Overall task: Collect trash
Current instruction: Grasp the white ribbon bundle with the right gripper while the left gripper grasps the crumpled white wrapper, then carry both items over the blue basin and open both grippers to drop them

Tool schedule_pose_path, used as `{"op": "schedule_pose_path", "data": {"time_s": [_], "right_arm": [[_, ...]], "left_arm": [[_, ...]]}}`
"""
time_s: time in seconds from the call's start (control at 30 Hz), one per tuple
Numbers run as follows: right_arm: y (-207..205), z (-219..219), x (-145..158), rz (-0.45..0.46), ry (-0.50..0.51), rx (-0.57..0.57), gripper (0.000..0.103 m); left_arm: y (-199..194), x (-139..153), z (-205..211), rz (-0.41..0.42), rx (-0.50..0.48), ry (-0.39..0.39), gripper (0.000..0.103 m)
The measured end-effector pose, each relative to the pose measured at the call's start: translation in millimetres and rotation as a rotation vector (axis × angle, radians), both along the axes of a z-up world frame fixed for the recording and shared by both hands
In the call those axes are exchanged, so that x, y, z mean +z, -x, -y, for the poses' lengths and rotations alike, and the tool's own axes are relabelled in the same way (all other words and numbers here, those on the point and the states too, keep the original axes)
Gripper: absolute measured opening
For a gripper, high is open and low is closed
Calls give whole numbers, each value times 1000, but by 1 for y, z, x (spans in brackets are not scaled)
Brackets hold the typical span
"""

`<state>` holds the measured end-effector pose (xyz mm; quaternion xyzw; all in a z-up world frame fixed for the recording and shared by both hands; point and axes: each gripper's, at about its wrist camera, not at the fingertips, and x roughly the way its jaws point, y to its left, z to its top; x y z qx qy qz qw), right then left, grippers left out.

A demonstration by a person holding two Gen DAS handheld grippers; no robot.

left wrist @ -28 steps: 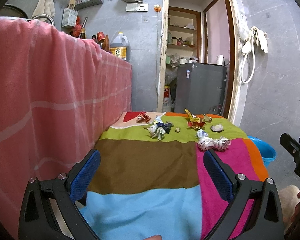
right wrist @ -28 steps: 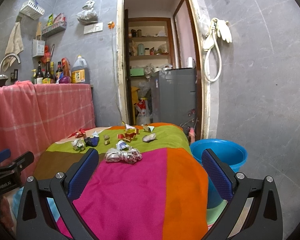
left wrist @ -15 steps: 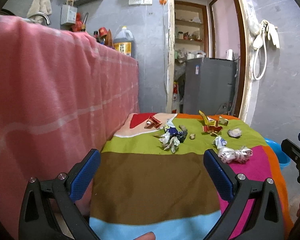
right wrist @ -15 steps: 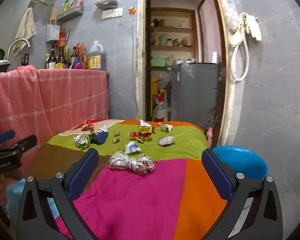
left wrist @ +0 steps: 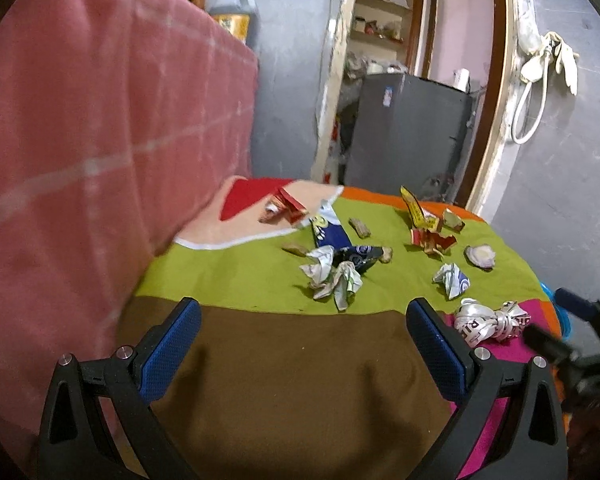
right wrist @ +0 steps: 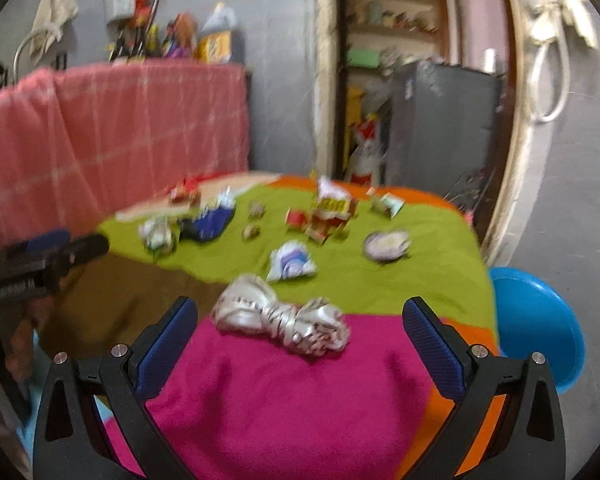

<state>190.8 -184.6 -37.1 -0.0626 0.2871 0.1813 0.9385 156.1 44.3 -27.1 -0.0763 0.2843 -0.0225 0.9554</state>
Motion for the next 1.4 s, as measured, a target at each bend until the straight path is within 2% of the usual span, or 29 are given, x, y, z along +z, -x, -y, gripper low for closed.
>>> {"op": "schedule_pose_path", "data": {"time_s": [0.13, 0.23, 0.3, 0.4, 0.53, 0.63, 0.67, 0.9, 1.0, 1.1, 1.4], "right_arm": [[-14, -8, -15, -67, 49, 25, 98], [-23, -13, -23, -99, 71, 30, 90], [-30, -14, -27, -121, 83, 30, 85], [-38, -15, -32, -145, 89, 38, 83], [-45, -19, -32, -147, 92, 48, 79], [-48, -21, -31, -151, 81, 58, 63], [-49, -22, -31, -151, 77, 61, 58], [-46, -22, -30, -166, 37, 78, 39], [-44, -18, -30, -176, 6, 71, 31], [-42, -13, -30, -184, -29, 62, 23], [-26, 16, -17, -107, -161, 11, 19]], "left_arm": [[-13, -2, -2, -30, -27, 13, 98], [-23, -3, -3, -56, -41, 14, 95], [-29, -4, -3, -70, -54, 17, 88], [-40, -6, -2, -88, -70, 22, 81], [-49, -7, -1, -87, -84, 20, 78], [-55, -7, 0, -94, -95, 18, 66], [-57, -8, 0, -103, -100, 19, 60], [-64, -12, -2, -132, -117, 49, 28], [-62, -12, -2, -129, -119, 51, 18], [-60, -12, 1, -139, -125, 66, 13], [-35, -3, 32, -92, -162, 72, 12]]}}
